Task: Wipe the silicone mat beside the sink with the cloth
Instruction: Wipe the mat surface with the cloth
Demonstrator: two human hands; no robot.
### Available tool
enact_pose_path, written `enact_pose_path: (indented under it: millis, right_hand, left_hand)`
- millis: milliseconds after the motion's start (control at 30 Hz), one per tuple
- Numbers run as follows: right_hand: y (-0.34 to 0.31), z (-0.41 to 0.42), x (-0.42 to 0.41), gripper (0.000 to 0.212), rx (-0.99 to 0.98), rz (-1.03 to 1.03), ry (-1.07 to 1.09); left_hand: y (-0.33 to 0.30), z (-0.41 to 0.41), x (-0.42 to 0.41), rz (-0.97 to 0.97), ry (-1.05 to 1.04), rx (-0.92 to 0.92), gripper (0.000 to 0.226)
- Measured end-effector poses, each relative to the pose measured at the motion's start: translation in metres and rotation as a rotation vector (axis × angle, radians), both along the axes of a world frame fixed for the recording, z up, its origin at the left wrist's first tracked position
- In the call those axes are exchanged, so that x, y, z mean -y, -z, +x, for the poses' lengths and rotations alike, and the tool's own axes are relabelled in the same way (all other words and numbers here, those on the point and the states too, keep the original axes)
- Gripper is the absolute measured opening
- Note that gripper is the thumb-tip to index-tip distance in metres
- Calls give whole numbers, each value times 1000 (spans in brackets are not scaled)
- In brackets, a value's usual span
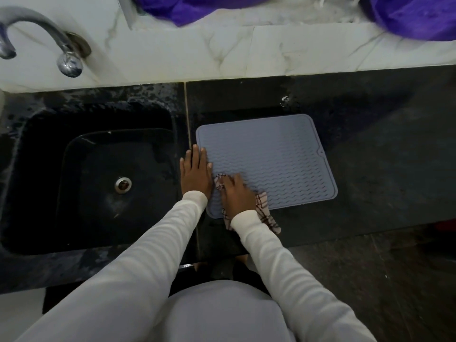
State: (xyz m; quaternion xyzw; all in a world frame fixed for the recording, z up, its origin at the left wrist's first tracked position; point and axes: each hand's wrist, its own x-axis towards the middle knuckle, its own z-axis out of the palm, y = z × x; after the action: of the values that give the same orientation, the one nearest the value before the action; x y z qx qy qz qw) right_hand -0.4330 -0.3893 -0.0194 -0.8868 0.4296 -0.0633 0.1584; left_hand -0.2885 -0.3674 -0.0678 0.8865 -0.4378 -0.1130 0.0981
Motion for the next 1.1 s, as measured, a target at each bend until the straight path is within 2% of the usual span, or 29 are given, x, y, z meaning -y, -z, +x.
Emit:
enact_pose_path:
  millis: [200,300,400,467,600,700,833,1100]
  right_hand:
    - [7,-11,5,20,149,-138,-106]
    - [6,-2,2,30,199,-194,-189]
    - [12,2,4,20,125,-106,-61]
    - [17,0,10,18,59,-53,-61]
    - [15,-25,32,23,-24,-51,-6]
    - [11,-57,64,32,-111,57,103]
    - [2,-102,112,35,-199,43,209]
    - [-10,-195,195,36,-305,20,560]
  left_hand:
    - [2,0,-2,-62,4,-12,52]
    - [2,1,-2,-83,1,-23,51]
    - [4,2,-3,-72,8,-1,52]
    - [4,2,-3,-71,11,3,54]
    - [3,3,-1,-58,7,-20,53]
    - [3,2,-2,-48,8,1,53]
    - [3,3,-3,-45,15,4,54]
    - [1,1,-3,-29,12,-8,54]
